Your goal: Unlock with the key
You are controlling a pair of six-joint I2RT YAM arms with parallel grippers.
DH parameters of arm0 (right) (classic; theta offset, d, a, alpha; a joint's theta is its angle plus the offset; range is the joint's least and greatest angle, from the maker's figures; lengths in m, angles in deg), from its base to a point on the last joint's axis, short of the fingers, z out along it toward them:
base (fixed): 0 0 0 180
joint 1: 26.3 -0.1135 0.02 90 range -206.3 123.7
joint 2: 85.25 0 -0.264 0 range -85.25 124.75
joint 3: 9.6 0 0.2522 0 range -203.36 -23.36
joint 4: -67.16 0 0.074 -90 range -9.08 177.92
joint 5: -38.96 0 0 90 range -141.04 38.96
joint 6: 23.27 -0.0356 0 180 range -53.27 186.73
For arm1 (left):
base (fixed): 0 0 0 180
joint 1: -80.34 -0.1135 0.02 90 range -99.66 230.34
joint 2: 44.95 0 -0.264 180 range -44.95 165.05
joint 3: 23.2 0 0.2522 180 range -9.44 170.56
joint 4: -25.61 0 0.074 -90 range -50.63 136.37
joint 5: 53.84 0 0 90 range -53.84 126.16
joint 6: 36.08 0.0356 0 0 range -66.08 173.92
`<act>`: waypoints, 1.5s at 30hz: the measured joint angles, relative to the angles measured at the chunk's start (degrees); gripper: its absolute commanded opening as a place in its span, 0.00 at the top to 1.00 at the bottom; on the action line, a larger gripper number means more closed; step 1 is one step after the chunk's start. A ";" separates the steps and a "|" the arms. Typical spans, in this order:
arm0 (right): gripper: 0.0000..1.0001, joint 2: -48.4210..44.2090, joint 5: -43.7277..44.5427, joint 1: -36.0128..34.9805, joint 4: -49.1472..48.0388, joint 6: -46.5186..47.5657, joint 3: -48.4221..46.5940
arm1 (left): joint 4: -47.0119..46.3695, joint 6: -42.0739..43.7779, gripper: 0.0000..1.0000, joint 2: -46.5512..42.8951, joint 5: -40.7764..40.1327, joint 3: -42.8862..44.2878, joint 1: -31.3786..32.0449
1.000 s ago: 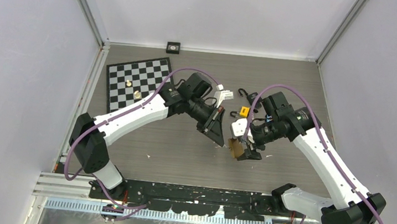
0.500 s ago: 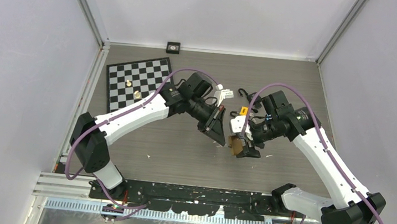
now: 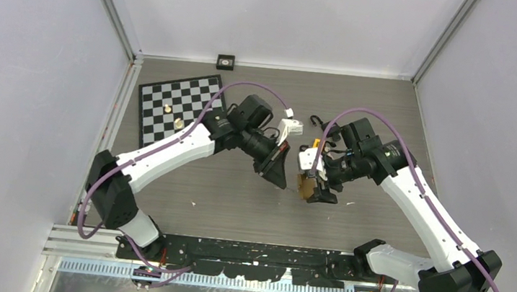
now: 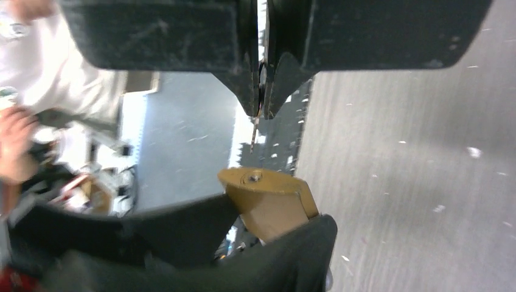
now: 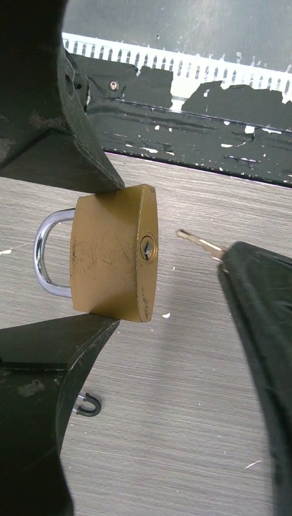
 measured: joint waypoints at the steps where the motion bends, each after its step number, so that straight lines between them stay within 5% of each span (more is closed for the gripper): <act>1: 1.00 -0.02 0.00 0.00 -0.28 -0.11 0.17 | 0.81 4.33 1.00 -0.85 -0.70 -0.26 0.00; 10: 0.99 -0.28 -0.48 0.00 -1.62 -1.49 1.20 | 2.23 32.24 1.00 -12.24 -8.20 -5.60 0.00; 23: 0.99 -0.02 -5.40 0.00 -4.83 -5.81 5.46 | 0.37 48.78 1.00 -13.33 -14.16 -6.69 3.32; 45: 0.99 13.66 -19.45 0.81 -6.93 -7.78 5.46 | 0.31 70.86 1.00 -20.13 -26.23 -12.35 15.08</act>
